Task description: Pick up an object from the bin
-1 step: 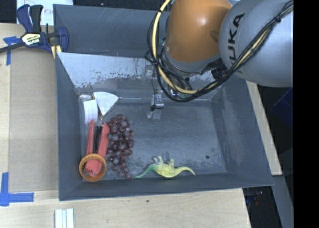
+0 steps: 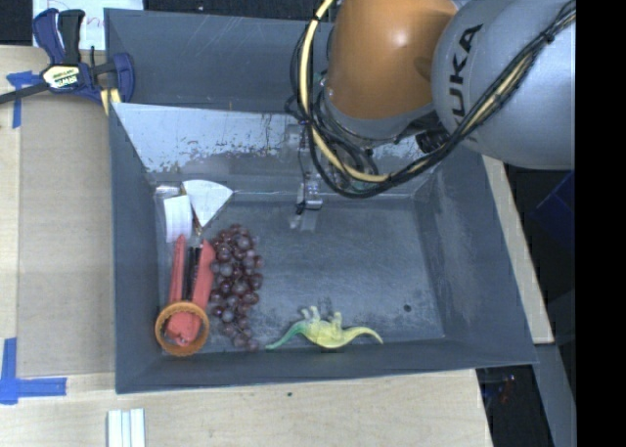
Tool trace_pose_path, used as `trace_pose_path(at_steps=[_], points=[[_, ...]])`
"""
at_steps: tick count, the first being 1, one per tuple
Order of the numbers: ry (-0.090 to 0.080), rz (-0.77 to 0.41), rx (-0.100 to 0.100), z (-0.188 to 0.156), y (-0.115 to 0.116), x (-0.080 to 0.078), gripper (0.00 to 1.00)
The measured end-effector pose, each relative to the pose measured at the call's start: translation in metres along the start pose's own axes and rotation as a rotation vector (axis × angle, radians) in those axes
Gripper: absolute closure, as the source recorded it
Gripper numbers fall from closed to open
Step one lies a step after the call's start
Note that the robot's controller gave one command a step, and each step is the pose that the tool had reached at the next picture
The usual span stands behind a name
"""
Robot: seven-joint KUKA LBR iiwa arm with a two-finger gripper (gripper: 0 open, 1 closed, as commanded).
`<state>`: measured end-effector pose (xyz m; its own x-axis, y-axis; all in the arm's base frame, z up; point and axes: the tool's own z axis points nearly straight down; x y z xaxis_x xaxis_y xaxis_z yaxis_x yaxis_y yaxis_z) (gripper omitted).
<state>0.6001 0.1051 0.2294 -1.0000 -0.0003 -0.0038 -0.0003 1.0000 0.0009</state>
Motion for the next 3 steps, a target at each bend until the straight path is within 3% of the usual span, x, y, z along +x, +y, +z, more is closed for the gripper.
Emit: trace_pose_path(at_steps=[1,2,3], points=[[-0.002,-0.263,-0.001,0.06,0.062,0.032,0.0],[-0.007,-0.579,0.0,0.07,0.078,0.025,0.0],[0.001,-0.795,-0.002,0.069,0.068,0.05,0.0]])
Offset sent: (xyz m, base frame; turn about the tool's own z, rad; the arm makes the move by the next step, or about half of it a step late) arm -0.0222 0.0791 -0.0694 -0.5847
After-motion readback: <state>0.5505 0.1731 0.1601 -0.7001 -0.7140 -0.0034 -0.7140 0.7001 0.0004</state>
